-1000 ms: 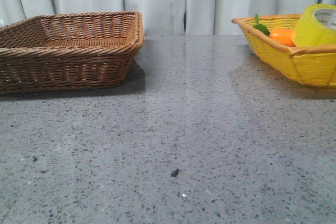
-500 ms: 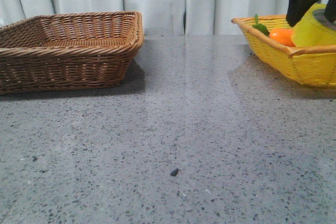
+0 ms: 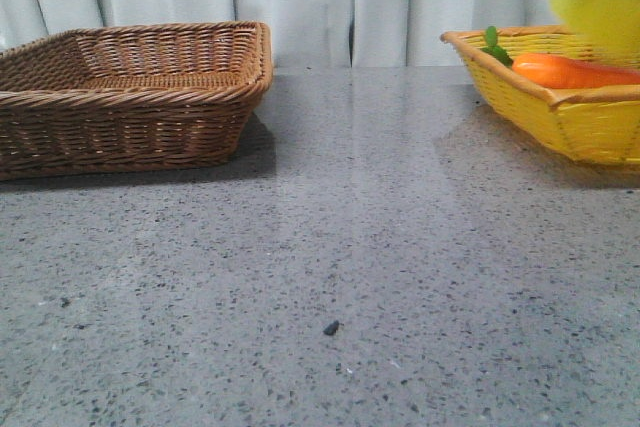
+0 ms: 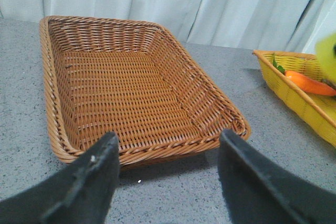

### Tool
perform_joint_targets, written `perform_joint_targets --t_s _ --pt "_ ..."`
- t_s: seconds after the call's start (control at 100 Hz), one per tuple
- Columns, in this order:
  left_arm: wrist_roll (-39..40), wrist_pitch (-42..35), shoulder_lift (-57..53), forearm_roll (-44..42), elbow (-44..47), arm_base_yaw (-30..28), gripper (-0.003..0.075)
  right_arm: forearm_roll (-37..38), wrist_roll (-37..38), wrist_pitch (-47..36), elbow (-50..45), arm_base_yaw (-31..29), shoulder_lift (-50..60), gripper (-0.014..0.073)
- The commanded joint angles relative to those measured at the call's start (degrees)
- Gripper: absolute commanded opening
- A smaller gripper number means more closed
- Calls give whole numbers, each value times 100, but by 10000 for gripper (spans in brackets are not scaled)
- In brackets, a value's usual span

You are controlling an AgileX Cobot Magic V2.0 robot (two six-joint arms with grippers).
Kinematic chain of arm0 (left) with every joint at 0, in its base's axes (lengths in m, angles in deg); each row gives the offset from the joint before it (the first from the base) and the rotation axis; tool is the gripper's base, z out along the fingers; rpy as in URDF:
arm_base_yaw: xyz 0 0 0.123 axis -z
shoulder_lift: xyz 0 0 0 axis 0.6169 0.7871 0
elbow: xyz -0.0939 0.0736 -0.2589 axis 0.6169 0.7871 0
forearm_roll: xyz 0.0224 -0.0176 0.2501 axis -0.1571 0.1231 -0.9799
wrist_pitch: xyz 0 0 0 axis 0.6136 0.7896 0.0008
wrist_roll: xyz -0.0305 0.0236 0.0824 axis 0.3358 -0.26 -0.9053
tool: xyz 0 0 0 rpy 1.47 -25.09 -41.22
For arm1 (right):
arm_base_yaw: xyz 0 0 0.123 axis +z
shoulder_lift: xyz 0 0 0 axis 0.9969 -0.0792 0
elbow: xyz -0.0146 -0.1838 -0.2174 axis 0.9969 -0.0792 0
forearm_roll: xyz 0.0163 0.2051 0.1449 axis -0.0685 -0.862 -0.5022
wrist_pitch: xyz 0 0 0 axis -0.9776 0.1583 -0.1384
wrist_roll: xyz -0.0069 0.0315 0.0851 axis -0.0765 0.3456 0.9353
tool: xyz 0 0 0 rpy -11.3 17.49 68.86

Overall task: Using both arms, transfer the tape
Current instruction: 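Grasp the yellow tape roll in the yellow basket with the right gripper, then carry the tape toward the table center and set it down, release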

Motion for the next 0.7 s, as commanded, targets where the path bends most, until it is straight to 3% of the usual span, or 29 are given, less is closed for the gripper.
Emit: perform_joint_targets --t_s 0.0,0.14,0.32,0.6,0.69 --pt "1 -366 73 105 -209 47 386 -42 -25 -565 775 331 595 -57" --pt "1 -444 73 105 -209 47 386 -146 -25 -243 1577 1288 605 -57" --pt "1 -466 73 105 -209 47 386 -168 -25 471 1649 2327 90 -57" --pt "1 -317 73 105 -209 47 386 -168 52 1402 1649 2468 -1239 -53" --pt "-56 -47 73 105 -209 47 386 -177 100 1704 1649 2468 -1378 30"
